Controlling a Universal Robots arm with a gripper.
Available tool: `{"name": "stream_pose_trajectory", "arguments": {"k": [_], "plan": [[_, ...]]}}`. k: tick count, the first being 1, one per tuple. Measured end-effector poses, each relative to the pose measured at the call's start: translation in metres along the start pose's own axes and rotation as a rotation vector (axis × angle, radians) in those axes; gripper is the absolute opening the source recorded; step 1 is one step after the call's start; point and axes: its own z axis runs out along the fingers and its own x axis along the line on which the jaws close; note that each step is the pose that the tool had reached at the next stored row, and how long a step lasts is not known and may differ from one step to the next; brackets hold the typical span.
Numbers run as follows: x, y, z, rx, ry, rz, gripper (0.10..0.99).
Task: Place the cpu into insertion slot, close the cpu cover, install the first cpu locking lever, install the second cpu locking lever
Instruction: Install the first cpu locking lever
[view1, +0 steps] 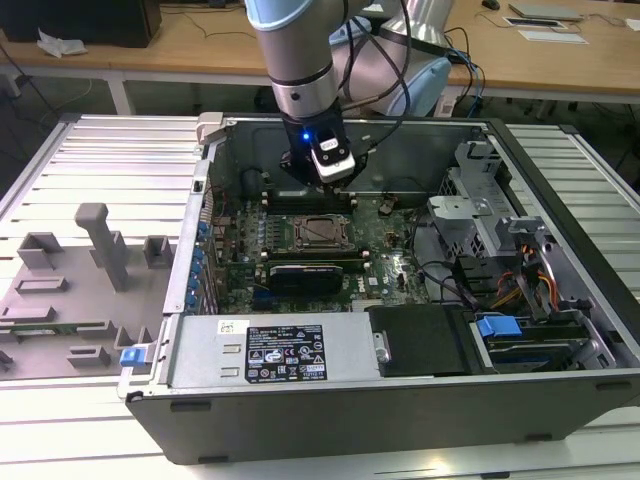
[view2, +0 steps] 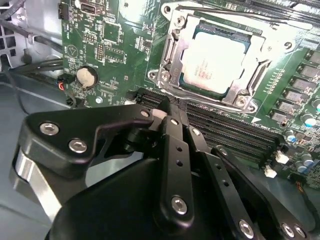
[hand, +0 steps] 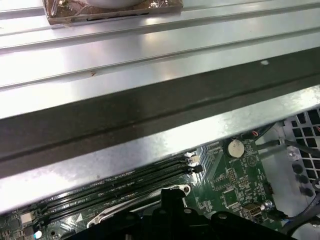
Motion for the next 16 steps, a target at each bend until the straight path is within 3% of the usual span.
{"name": "stream_pose_trajectory", "arguments": {"k": [2, 3, 4, 6, 7, 9, 10, 13, 14, 16], "plan": [[-0.0011, 0.0003, 0.0005, 0.012, 0.0397, 0.003, 0.106], [-0.0021, 0.0006, 0.0009, 0.021, 0.0650, 0.005, 0.106], [-0.0023, 0.0006, 0.0010, 0.026, 0.0782, 0.006, 0.106], [-0.0023, 0.0006, 0.0010, 0.026, 0.0786, 0.006, 0.106], [-0.0023, 0.0007, 0.0011, 0.032, 0.0818, 0.005, 0.106], [-0.0023, 0.0006, 0.0010, 0.065, 0.0952, 0.001, 0.106], [-0.0024, 0.0005, 0.0010, 0.096, 0.1040, -0.004, 0.106], [-0.0026, -0.0002, 0.0010, 0.152, 0.1221, -0.013, 0.106], [-0.0027, -0.0009, 0.0010, 0.159, 0.1262, -0.014, 0.106], [-0.0029, -0.0015, 0.0011, 0.159, 0.1265, -0.013, 0.106]]}}
